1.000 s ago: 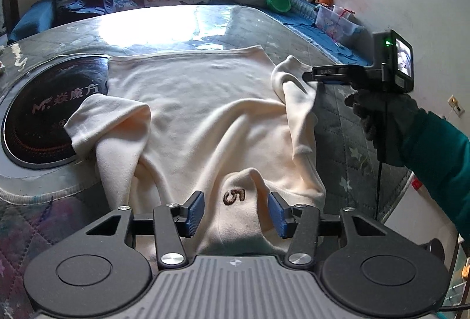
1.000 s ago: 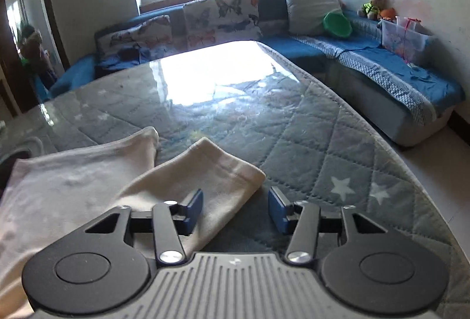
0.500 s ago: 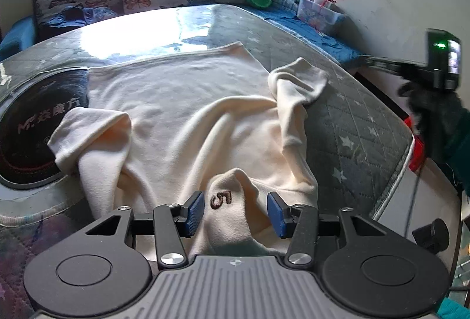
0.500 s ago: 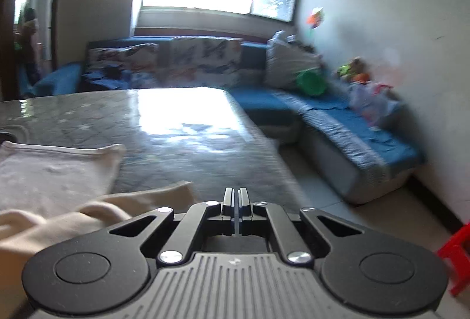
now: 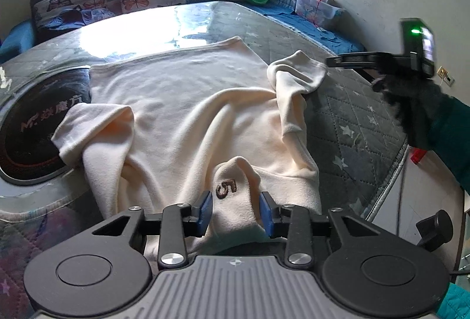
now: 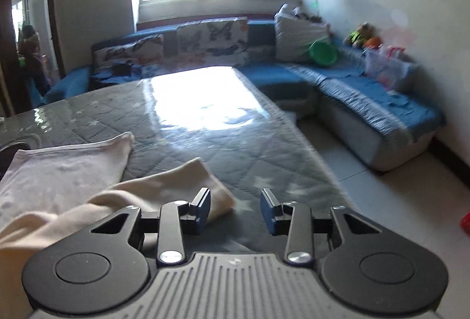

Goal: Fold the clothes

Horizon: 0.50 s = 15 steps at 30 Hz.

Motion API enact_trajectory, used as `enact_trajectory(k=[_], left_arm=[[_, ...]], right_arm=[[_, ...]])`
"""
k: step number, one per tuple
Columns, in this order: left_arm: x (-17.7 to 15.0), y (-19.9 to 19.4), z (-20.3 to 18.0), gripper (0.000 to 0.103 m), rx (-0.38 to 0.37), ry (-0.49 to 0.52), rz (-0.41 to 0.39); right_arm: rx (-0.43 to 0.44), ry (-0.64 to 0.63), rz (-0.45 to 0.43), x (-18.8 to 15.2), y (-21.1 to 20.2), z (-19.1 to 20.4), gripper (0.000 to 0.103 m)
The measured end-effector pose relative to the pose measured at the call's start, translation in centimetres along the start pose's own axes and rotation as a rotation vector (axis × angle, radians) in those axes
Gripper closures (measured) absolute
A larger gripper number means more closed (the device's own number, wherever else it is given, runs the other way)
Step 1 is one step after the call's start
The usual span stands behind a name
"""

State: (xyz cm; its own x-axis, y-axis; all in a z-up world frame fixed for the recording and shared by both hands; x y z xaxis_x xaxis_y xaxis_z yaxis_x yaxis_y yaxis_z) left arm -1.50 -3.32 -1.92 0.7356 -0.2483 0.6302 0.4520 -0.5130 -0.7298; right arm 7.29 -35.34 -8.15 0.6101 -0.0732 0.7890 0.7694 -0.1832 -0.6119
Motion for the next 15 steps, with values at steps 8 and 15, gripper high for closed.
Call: enact_trajectory(k=[8, 15], left_arm=[[0.4, -0.1, -0.2, 0.061, 0.007, 0.013, -0.006], [0.8, 0.2, -0.5, 0.061, -0.008, 0.05, -0.013]], right_arm=[[0.018, -0.015, 0.029, -1.4, 1.9, 1.5, 0.094], [-0.124, -0.105, -0.084, -0.9, -3.6, -1.9, 0.096]])
Point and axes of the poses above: each gripper's, at about its wrist camera, not at the fingertips, and y roughly the way its jaws point, z to its left, x to its top, the point moved 6 cm from there along y, roughly the way its jaws point, and after that the axes turned 9 degrees about -x, right-handed, at the moved point
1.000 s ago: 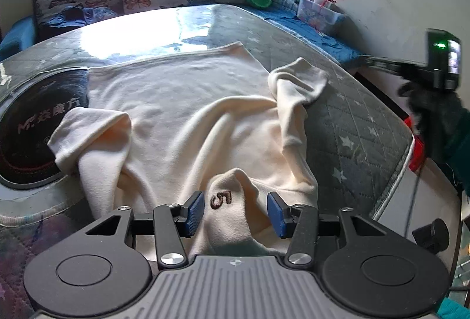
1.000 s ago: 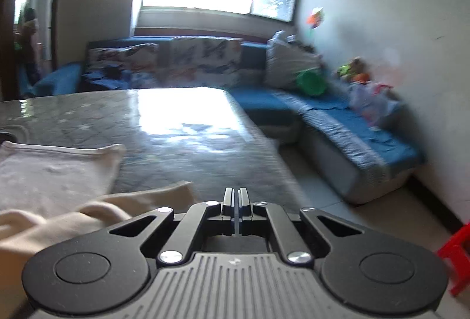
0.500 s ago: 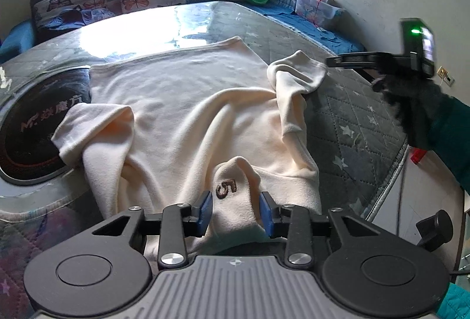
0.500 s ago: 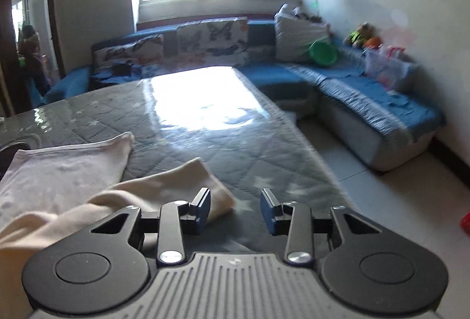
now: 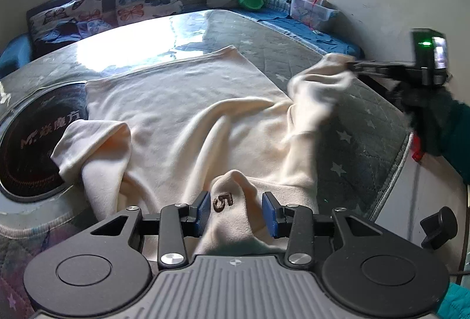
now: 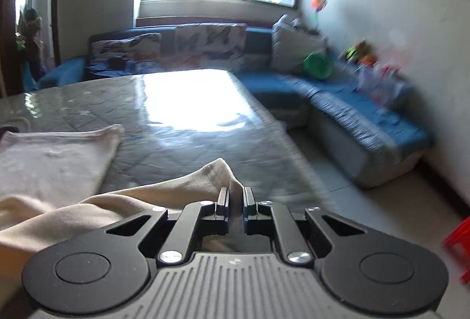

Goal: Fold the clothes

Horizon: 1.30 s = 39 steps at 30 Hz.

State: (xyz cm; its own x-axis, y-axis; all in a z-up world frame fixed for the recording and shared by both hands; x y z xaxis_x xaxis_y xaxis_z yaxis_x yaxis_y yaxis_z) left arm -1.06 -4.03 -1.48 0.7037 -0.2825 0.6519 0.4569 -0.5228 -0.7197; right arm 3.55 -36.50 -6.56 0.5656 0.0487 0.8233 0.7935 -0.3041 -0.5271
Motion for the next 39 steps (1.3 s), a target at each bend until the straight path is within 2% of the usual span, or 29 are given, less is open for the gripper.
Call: enact_trajectory(k=[2, 5, 6, 7, 10, 14, 15, 21, 22, 23, 25, 26, 28, 32, 33, 35, 36, 39], left_arm=[[-0.2, 0.1, 0.0, 0.061, -0.006, 0.005, 0.005], [-0.6, 0.3, -0.1, 0.061, -0.015, 0.016, 0.016], [-0.8, 0.4, -0.2, 0.061, -0.017, 0.021, 0.02], [-0.9, 0.5, -0.2, 0.061, -0.017, 0.026, 0.026], [-1.3, 0.3, -0.3, 0.061, -0.015, 0.038, 0.035], [-0.7, -0.2, -0.9, 0.057, -0.015, 0.063, 0.008], [-0.5, -0.2, -1.0, 0.057, -0.015, 0.067, 0.001], [-0.6, 1.0, -1.5, 0.059, -0.004, 0.102, 0.011], [-0.7, 1.1, -1.5, 0.063, 0.001, 0.111, 0.011], [-0.8, 1.2, -1.4, 0.074, 0.005, 0.119, 0.009], [-1.0, 1.3, -1.3, 0.081, 0.011, 0.133, 0.004], [-1.1, 1.2, -1.3, 0.089, 0.009, 0.137, 0.0], [-1.2, 1.0, -1.3, 0.094, 0.002, 0.141, -0.009], [-1.3, 0.3, -1.5, 0.097, -0.021, 0.147, -0.029], [-1.3, 0.1, -1.7, 0.097, -0.031, 0.154, -0.034], [-1.5, -0.3, -2.1, 0.098, -0.042, 0.172, -0.041], [-1.5, -0.4, -2.2, 0.098, -0.048, 0.177, -0.042], [-2.0, -0.7, -2.3, 0.098, -0.071, 0.177, -0.036]], right_arm=[[-0.076, -0.027, -0.021, -0.1, -1.5, -2.3, 0.095], [-0.142, -0.035, 0.019, -1.4, -2.2, -5.2, 0.095], [-0.144, -0.043, 0.048, -2.1, -2.0, -5.7, 0.09], [-0.145, -0.05, 0.079, -2.8, -1.8, -6.1, 0.081], [-0.187, -0.057, 0.096, -4.2, -1.7, -6.5, 0.077], [-0.025, -0.058, 0.05, -1.9, -3.8, -3.5, 0.075], [0.017, -0.058, 0.038, -1.4, -4.4, -2.8, 0.072], [0.46, -0.25, 0.007, -0.1, -9.5, 7.5, 0.062], [0.522, -0.286, 0.004, -0.3, -10.3, 9.0, 0.058], [0.582, -0.324, 0.001, -0.4, -11.2, 10.5, 0.057], [0.69, -0.4, 0.012, -1.2, -12.6, 13.1, 0.056], [0.725, -0.44, 0.016, -1.5, -13.2, 14.0, 0.055], [0.764, -0.515, 0.016, -2.4, -13.9, 15.4, 0.053], [0.751, -0.58, 0.014, -3.7, -13.8, 17.2, 0.057], [0.745, -0.589, 0.014, -4.0, -13.7, 17.6, 0.061], [0.734, -0.608, 0.014, -4.5, -13.4, 18.4, 0.079], [0.731, -0.612, 0.02, -4.7, -13.3, 18.5, 0.092], [0.746, -0.62, 0.019, -4.8, -13.9, 18.3, 0.099]])
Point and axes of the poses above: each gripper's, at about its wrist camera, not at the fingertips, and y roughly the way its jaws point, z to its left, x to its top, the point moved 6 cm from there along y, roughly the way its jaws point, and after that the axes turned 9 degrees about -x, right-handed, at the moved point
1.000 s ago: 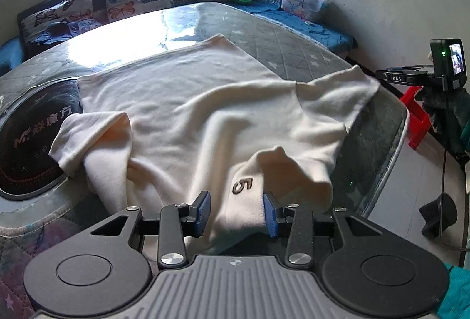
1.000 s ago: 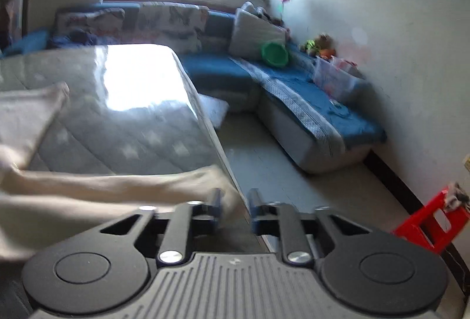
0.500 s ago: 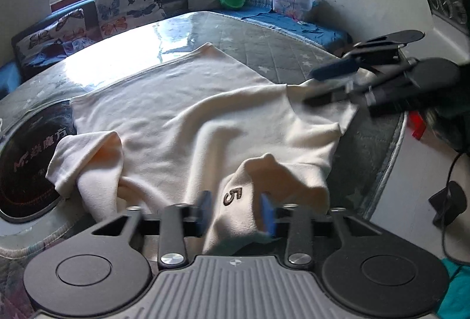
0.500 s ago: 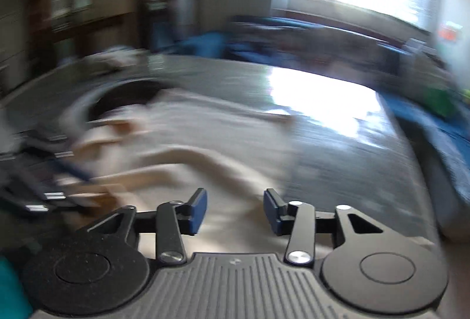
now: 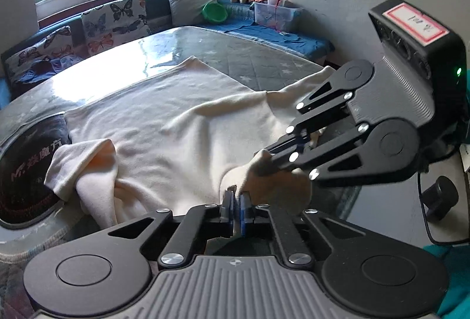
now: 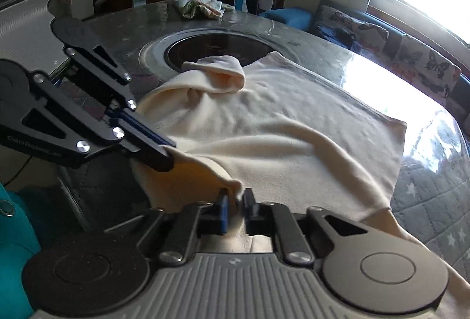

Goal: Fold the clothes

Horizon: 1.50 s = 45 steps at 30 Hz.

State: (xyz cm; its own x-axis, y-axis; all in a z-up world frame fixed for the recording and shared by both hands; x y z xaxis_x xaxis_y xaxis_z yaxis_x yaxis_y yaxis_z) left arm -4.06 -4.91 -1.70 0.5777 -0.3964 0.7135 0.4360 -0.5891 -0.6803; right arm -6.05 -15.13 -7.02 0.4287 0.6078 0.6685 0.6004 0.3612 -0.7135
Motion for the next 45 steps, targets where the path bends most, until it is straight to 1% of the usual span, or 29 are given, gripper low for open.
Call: enact_trajectory(k=[3, 7, 10, 12, 13, 14, 15, 16, 17, 18, 19, 21, 22, 24, 27, 28, 31, 33, 34, 35, 37, 38, 41, 43, 45], left_arm=[[-0.6, -0.1, -0.2, 0.098, -0.027, -0.003, 0.016], [-1.2, 0.4, 0.4, 0.096, -0.049, -0.038, 0.043], [-1.1, -0.5, 0.7, 0.088, -0.05, -0.043, 0.029], [-0.5, -1.8, 1.3, 0.084, -0.036, -0.039, -0.002], [-0.2, -2.3, 1.8, 0.079, -0.022, -0.043, -0.019], [0.2, -2.8, 2.4, 0.075, 0.004, -0.049, -0.037], [0.7, -3.3, 3.1, 0.073, 0.039, -0.055, -0.054], [1.0, -3.6, 4.0, 0.068, 0.081, -0.069, -0.069], [1.4, -3.8, 5.2, 0.063, 0.132, -0.095, -0.081], [1.6, -3.9, 6.4, 0.06, 0.177, -0.126, -0.091], [1.7, -3.9, 7.7, 0.058, 0.215, -0.166, -0.097], [1.7, -3.7, 10.2, 0.059, 0.3, -0.232, -0.1], [1.7, -3.5, 11.0, 0.059, 0.325, -0.243, -0.097], [1.6, -2.9, 12.2, 0.058, 0.349, -0.251, -0.086], [1.3, -2.1, 13.4, 0.058, 0.402, -0.239, -0.072], [1.1, -1.8, 13.7, 0.058, 0.407, -0.238, -0.066], [0.7, -1.1, 14.4, 0.058, 0.408, -0.243, -0.06], [0.7, -0.6, 15.1, 0.06, 0.391, -0.255, -0.062], [0.6, -0.3, 15.4, 0.067, 0.381, -0.264, -0.061], [0.5, -0.1, 15.7, 0.079, 0.37, -0.278, -0.059], [0.3, -0.3, 16.1, 0.086, 0.358, -0.306, -0.069], [0.3, -0.6, 16.2, 0.095, 0.357, -0.316, -0.078], [-0.1, -2.6, 16.4, 0.098, 0.397, -0.328, -0.117], [-0.7, -4.2, 16.7, 0.099, 0.443, -0.337, -0.134], [-1.6, -6.0, 17.3, 0.099, 0.492, -0.354, -0.154]], right_arm=[[0.051, -0.05, 0.004, -0.3, -1.2, 0.8, 0.099], [0.092, -0.11, 0.054, -1.4, -1.1, 2.1, 0.099], [0.135, -0.102, 0.056, -1.4, -1.4, 2.2, 0.098], [0.178, -0.082, 0.041, -0.8, -2.3, 1.8, 0.096], [0.191, -0.073, 0.031, -0.4, -2.8, 1.5, 0.093], [0.202, -0.061, 0.022, 0.1, -3.3, 1.0, 0.092], [0.203, -0.047, 0.006, 0.6, -3.7, 0.6, 0.087], [0.191, -0.036, -0.009, 1.0, -3.7, 0.1, 0.08], [0.177, -0.025, -0.024, 1.5, -3.7, -0.4, 0.079], [0.163, -0.015, -0.038, 1.9, -3.6, -0.8, 0.078], [0.147, -0.001, -0.045, 2.2, -3.3, -1.2, 0.073], [0.118, 0.032, -0.053, 2.6, -2.4, -2.0, 0.069], [0.111, 0.045, -0.049, 2.5, -1.8, -2.2, 0.068], [0.097, 0.061, -0.037, 2.3, -0.8, -2.4, 0.067], [0.084, 0.077, -0.02, 2.1, 0.8, -2.6, 0.064], [0.085, 0.086, -0.02, 2.0, 1.1, -2.6, 0.062], [0.088, 0.108, -0.027, 1.9, 1.6, -2.7, 0.055], [0.086, 0.115, -0.029, 1.9, 1.9, -2.6, 0.054], [0.084, 0.118, -0.03, 1.9, 2.0, -2.6, 0.053], [0.082, 0.119, -0.03, 1.9, 2.0, -2.5, 0.052], [0.077, 0.126, -0.028, 1.9, 2.2, -2.5, 0.051], [0.074, 0.13, -0.027, 1.9, 2.3, -2.5, 0.051], [0.059, 0.139, -0.021, 1.8, 2.6, -2.6, 0.05], [0.055, 0.144, -0.016, 1.8, 2.8, -2.7, 0.046], [0.047, 0.149, -0.013, 2.0, 2.9, -2.8, 0.045]])
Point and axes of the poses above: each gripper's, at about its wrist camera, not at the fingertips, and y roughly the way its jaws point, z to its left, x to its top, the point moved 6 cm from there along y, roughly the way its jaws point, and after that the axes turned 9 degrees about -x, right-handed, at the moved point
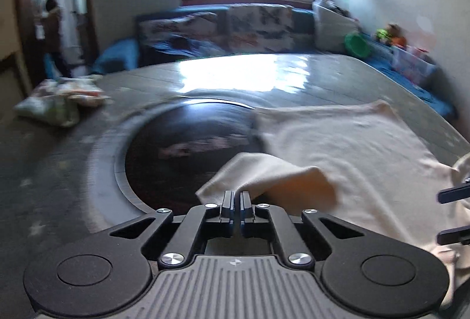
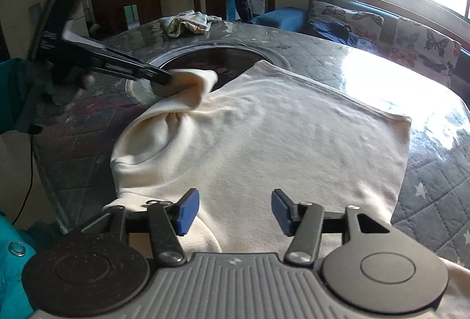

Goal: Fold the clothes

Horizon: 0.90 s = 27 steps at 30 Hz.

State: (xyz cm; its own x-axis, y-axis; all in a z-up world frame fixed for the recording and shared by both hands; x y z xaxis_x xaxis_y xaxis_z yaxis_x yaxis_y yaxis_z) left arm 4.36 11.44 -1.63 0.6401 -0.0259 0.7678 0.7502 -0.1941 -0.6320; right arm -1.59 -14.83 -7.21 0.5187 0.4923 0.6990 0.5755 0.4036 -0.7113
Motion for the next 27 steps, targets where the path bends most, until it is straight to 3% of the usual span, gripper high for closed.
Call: enact_trajectory(k=[8, 13, 18, 22, 27], left_arm=[[-2.1, -5.8, 7.1, 0.1, 0.224, -0.05, -0.056], [-4.4, -6.0, 9.2, 0.1, 0.351, 0.035, -0.006], [-5.5, -5.4, 9.7, 0.095, 0.404, 0.084, 0.013], [-5.0, -5.8, 11.1, 0.091, 0.46, 0.034, 0.002], [-4.2, -6.6, 11.4, 0.09, 0.389, -0.067, -0.012]], right_arm=[[-0.004, -0.014, -0.003, 0.7, 0.3, 0.6, 0.037], [-0.002, -0.03, 0.004, 1.0, 0.6, 0.9, 0.035], [-0.004, -0.042, 0.011, 1.1, 0.8, 1.1, 0.035], [-0.001, -0.046, 0.011, 1.3, 0.7, 1.1, 0.034], [0.004, -0.046, 0.008, 1.6, 1.0, 1.0, 0.034]])
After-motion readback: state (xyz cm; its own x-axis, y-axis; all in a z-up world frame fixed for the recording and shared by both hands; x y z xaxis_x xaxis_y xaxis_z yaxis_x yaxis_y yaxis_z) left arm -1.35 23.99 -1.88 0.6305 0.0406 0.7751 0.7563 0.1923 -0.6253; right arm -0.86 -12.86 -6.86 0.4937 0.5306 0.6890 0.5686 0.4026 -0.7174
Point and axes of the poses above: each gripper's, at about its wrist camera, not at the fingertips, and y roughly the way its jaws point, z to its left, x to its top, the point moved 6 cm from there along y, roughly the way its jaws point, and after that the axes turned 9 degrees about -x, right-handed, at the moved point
